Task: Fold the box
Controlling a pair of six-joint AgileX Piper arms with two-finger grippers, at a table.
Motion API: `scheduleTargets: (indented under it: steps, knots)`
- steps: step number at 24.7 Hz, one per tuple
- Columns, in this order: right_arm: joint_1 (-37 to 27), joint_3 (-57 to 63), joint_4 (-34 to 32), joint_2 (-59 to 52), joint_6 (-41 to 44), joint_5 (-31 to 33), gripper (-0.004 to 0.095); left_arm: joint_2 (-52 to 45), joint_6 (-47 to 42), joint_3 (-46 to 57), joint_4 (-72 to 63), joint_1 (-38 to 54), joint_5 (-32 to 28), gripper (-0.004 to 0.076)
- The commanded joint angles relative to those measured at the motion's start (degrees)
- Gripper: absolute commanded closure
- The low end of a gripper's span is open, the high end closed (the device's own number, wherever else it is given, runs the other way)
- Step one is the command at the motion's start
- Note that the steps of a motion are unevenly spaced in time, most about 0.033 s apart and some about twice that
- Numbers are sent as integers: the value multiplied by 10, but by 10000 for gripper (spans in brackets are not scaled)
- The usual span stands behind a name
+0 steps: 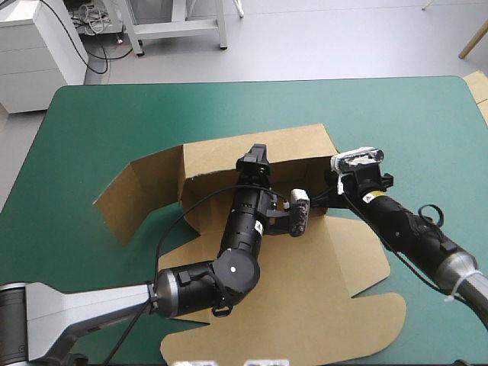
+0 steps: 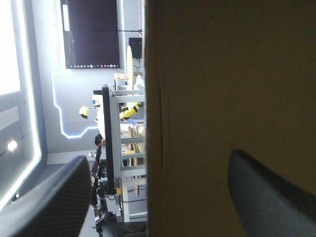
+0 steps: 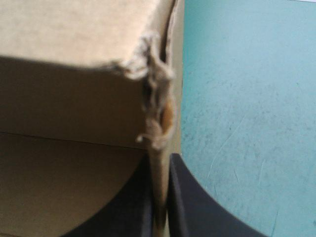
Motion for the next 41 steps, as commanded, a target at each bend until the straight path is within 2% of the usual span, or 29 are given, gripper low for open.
scheduleTargets:
  steps: [1,5,7,8,10,12,14,15,17,20,23,29,35,41]
  knots:
    - [-10,-62,3,29,3,-62,927,-23,-10,-16,38,-22,39,174]
    - [-46,-127,-3,90,-1,-55,928,-23,-17,-16,29,-27,36,176]
    - [-59,-137,-4,104,-4,-43,928,-23,-15,-16,30,-27,35,227]
    - [-60,-137,-4,105,-4,-43,928,-23,-15,-16,25,-27,35,362]
    - [-60,-137,-4,105,-4,-43,928,-23,5,-21,-21,-24,3,715]
    - [-60,-137,-4,105,-5,-43,929,-24,140,-50,-163,-3,-59,708]
    - [-60,-137,-4,105,-6,-42,929,-24,305,-101,-387,46,-93,708]
    - [-60,-137,-4,105,-6,-42,929,-24,394,-139,-521,78,-84,708]
    - [-60,-137,-4,105,-6,-42,928,-24,486,-213,-721,165,-26,708]
    - [-60,-137,-4,105,-6,-42,929,-24,496,-279,-867,270,12,709]
    - [-60,-137,-4,105,-6,-42,929,-24,496,-315,-990,384,20,709]
    - [-60,-137,-4,105,-6,-42,928,-24,496,-334,-1255,610,59,730]
    - [-60,-137,-4,105,-6,-42,929,-24,496,-332,-1358,784,135,732]
    - [-60,-137,-4,105,-6,-37,929,-24,498,-310,-1408,924,166,732]
